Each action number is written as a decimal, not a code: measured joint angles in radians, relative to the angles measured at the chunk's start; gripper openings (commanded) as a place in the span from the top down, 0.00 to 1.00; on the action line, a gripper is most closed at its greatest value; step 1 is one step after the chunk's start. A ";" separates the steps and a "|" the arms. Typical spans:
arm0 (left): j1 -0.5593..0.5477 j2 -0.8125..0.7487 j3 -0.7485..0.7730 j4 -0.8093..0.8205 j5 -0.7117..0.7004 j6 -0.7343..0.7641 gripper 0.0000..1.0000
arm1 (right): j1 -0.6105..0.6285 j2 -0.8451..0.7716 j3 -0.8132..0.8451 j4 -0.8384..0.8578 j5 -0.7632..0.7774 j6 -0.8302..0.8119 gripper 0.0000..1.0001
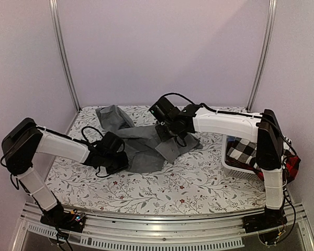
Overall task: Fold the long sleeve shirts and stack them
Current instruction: Pick up the sleeve from the center of the board, then adjust the crumpled shirt at the center of the board.
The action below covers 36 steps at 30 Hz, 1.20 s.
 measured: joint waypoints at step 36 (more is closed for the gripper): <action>0.666 -0.180 0.323 -0.499 0.152 0.632 0.23 | -0.750 0.062 0.346 -0.021 0.002 -0.202 0.77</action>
